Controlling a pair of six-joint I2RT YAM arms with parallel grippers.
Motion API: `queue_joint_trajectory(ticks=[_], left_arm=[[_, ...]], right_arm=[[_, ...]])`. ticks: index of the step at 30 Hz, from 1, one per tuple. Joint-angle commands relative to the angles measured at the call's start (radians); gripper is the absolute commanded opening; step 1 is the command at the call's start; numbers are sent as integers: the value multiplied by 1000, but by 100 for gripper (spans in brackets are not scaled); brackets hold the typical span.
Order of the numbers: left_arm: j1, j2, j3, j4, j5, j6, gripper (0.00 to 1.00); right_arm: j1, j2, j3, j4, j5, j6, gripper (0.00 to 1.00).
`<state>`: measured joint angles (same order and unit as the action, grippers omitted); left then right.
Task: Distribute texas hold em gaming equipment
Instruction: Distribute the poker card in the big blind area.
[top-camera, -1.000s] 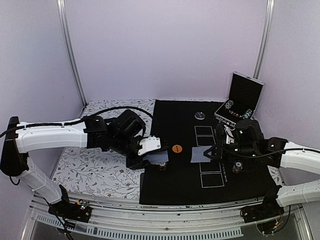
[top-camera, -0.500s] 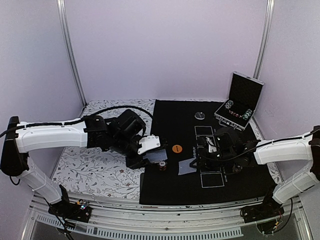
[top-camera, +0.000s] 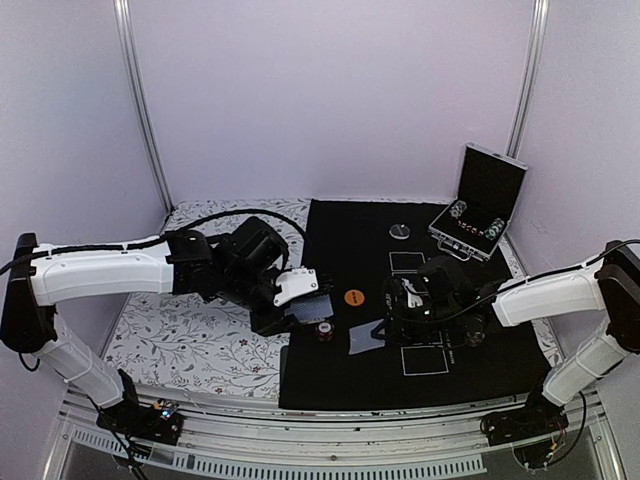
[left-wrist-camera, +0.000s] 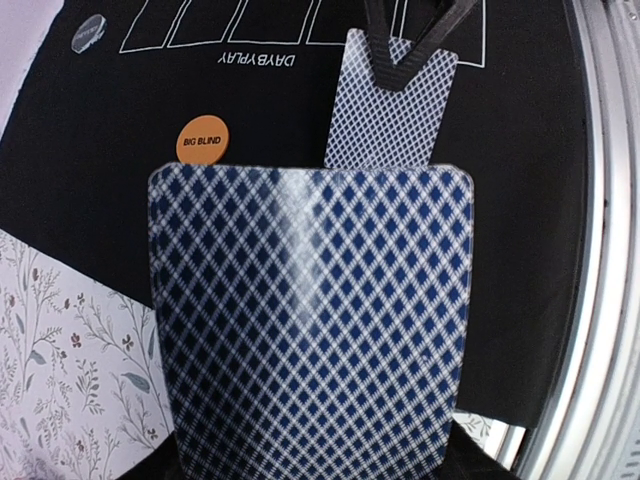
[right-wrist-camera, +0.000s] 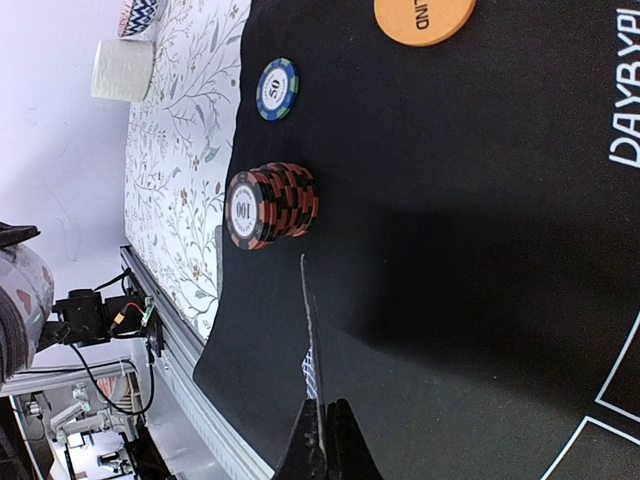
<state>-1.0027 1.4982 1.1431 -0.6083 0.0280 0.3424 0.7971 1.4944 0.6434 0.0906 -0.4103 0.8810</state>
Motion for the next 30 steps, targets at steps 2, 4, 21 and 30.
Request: queue_joint_trajectory(ticks=[2, 4, 21, 30], left_arm=[[17, -29, -12, 24, 20, -5, 58], [17, -28, -11, 23, 23, -6, 58], [18, -33, -15, 24, 27, -1, 58], [19, -35, -19, 24, 28, 1, 58]], right_arm=[[-3, 26, 41, 43, -28, 6, 2], [-3, 31, 45, 43, -32, 3, 2], [-4, -12, 56, -28, 2, -22, 2], [17, 104, 46, 111, -63, 31, 2]])
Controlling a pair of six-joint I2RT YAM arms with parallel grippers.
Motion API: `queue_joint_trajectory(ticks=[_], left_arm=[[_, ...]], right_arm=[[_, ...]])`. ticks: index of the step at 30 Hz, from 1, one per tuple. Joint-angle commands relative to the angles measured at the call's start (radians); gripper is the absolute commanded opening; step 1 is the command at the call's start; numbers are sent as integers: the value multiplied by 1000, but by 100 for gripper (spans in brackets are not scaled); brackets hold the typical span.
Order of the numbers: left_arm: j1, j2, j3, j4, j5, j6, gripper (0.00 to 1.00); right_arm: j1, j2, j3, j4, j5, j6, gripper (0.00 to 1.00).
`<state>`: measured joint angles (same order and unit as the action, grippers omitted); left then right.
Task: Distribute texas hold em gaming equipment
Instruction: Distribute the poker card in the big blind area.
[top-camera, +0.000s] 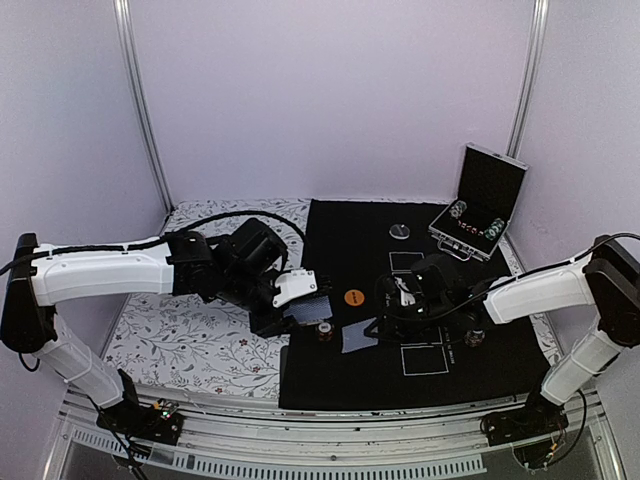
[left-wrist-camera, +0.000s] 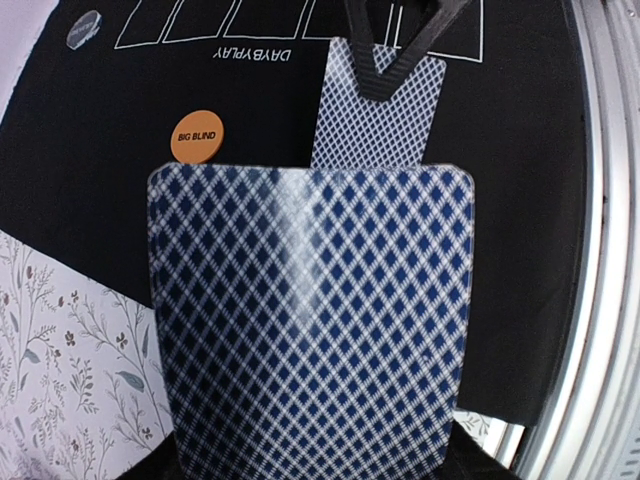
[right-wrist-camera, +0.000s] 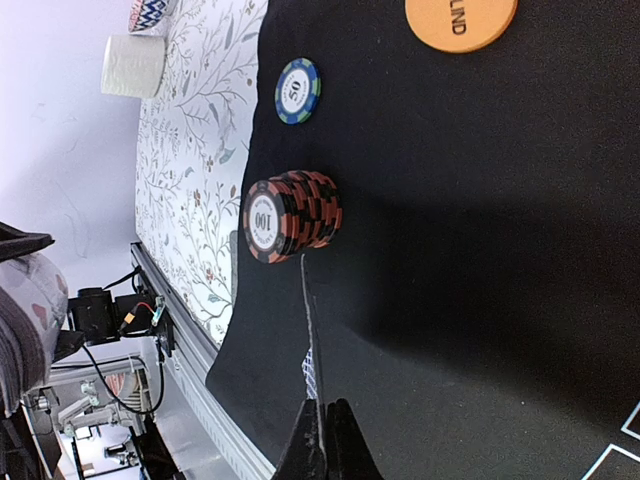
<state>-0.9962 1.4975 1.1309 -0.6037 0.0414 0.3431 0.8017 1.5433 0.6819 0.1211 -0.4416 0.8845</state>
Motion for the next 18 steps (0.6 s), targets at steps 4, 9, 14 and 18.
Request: queue_joint_trajectory(ticks=[4, 9, 14, 18], left_arm=[[13, -37, -6, 19, 15, 0, 58], [13, -40, -10, 19, 13, 1, 58], [14, -41, -10, 19, 13, 2, 58], [13, -44, -11, 18, 14, 3, 58]], right_arm=[[24, 105, 17, 118, -44, 43, 2], [42, 150, 15, 163, -56, 76, 2], [60, 184, 14, 178, -55, 114, 2], [71, 188, 10, 158, -42, 129, 3]])
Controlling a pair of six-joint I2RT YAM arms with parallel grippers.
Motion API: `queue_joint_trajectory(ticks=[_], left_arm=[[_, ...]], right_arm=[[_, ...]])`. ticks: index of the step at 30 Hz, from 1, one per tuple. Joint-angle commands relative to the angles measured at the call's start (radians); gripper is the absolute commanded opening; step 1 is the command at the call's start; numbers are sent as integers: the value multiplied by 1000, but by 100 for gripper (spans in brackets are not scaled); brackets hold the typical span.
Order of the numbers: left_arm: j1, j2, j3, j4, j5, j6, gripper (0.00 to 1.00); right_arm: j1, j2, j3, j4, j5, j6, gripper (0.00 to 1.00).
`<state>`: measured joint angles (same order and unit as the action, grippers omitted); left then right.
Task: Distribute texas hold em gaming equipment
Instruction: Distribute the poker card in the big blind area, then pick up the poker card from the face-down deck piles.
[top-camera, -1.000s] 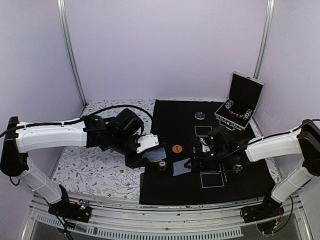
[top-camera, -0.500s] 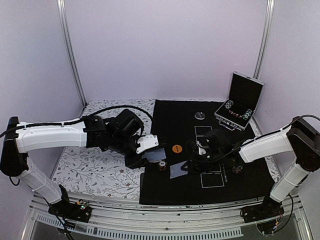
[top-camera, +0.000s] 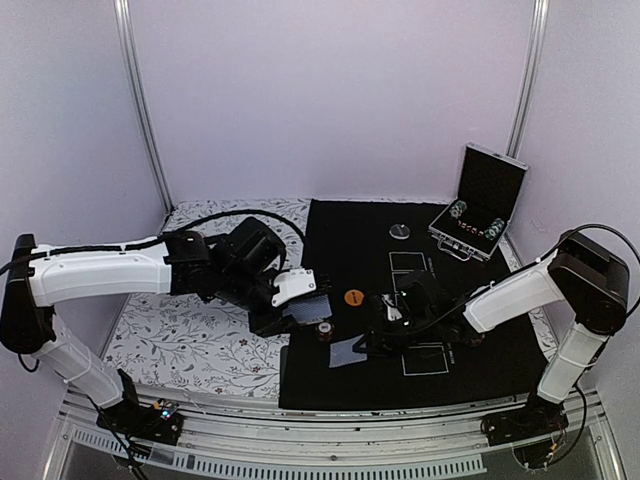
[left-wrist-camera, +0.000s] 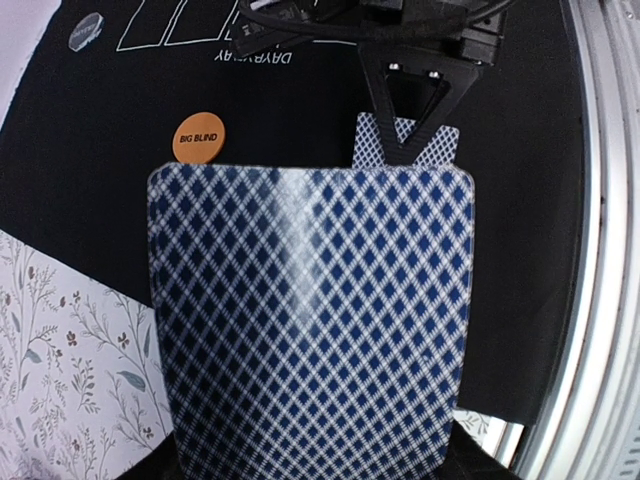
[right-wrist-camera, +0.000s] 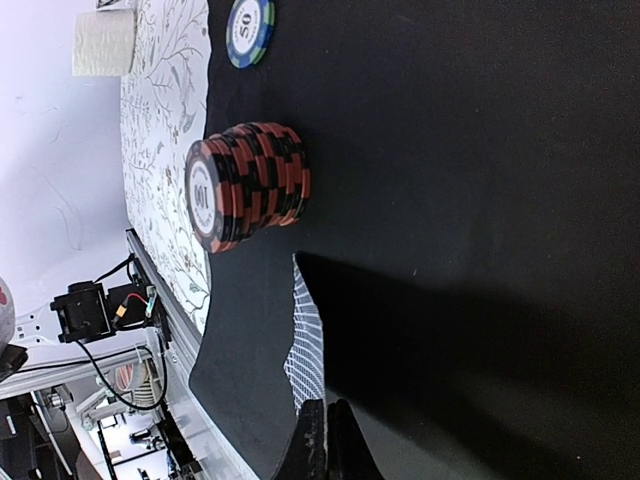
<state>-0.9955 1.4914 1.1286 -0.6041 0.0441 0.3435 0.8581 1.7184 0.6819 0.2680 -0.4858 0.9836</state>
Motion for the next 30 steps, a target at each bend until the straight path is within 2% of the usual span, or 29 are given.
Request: queue_joint_trajectory(ticks=[1, 5, 16, 19, 20, 21, 25, 30], left_arm=[[14, -38, -9, 18, 12, 2, 59], [13, -40, -9, 19, 14, 3, 59], [13, -40, -9, 20, 25, 8, 59], [13, -41, -9, 20, 29, 11, 59], [13, -42, -9, 20, 30, 12, 59], [13, -41, -8, 19, 31, 12, 59], [12, -45, -7, 19, 41, 16, 59], [12, -51, -9, 22, 50, 22, 59]], right_arm=[[15, 10, 14, -10, 17, 27, 7], [16, -26, 41, -181, 100, -10, 26], [17, -175, 170, -534, 290, -148, 57], [19, -265, 200, -529, 310, -237, 76], [19, -297, 195, -484, 279, -271, 91], [18, -327, 187, -419, 230, -297, 100], [18, -342, 188, -200, 23, -378, 99], [19, -234, 260, -154, -45, -394, 99]])
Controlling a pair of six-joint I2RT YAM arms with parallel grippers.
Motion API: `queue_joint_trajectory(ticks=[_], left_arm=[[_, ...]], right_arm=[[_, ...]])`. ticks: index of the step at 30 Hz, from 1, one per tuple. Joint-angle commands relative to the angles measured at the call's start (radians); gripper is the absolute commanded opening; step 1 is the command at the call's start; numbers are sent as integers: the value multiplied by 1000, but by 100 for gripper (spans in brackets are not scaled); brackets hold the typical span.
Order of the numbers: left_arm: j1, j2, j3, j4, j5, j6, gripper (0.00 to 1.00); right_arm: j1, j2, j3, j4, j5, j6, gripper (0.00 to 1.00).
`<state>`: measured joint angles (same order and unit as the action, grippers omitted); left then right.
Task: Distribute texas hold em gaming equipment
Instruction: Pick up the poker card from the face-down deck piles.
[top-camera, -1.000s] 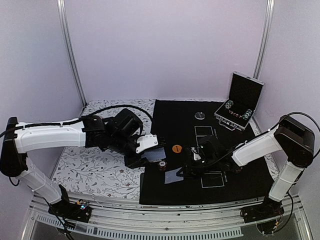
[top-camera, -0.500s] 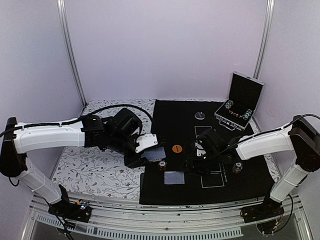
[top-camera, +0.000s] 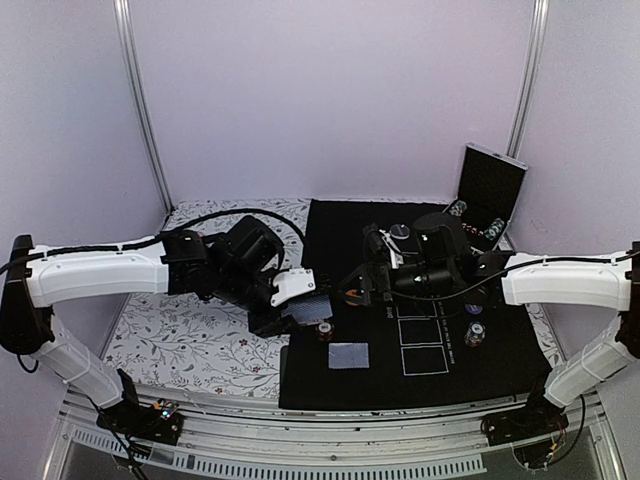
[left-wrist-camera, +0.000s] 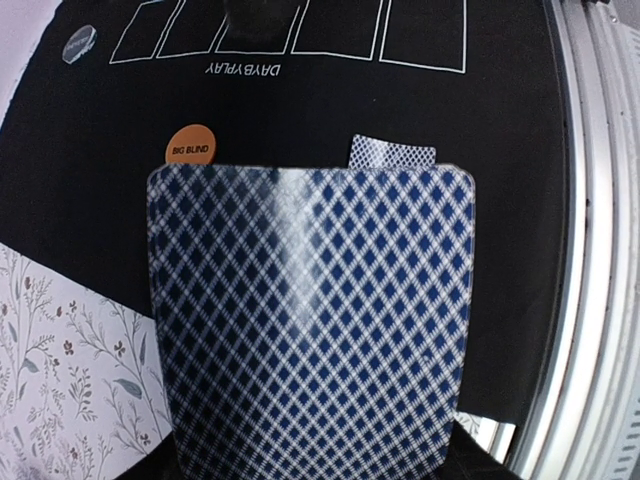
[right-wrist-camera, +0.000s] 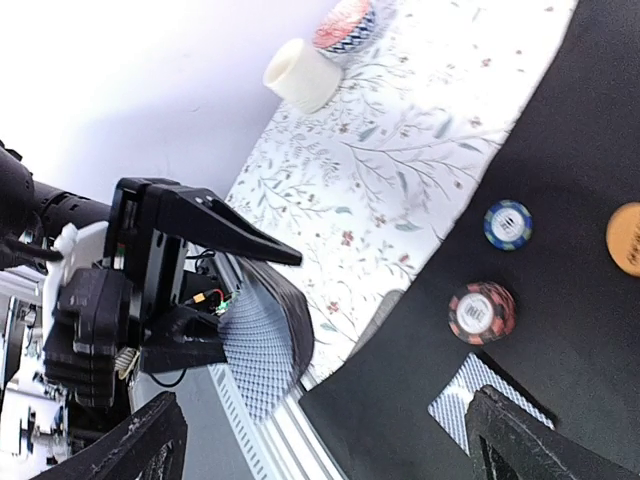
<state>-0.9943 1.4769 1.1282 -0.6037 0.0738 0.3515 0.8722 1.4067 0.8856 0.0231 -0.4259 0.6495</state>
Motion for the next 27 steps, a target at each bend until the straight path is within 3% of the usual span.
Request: queue_joint_trajectory(ticks=[1, 9, 13, 27], left_arm=[[10, -37, -8, 22, 23, 15, 59], [12, -41, -8, 27, 39, 15, 58], [12, -44, -8, 30, 39, 17, 58], [11, -54, -11, 39, 38, 21, 56]], right_arm=[[4, 95, 65, 103, -119, -64, 99], [4, 199, 116, 167, -179, -67, 100], [5, 236, 126, 168, -183, -60, 95], [5, 155, 96, 55, -97, -77, 61]])
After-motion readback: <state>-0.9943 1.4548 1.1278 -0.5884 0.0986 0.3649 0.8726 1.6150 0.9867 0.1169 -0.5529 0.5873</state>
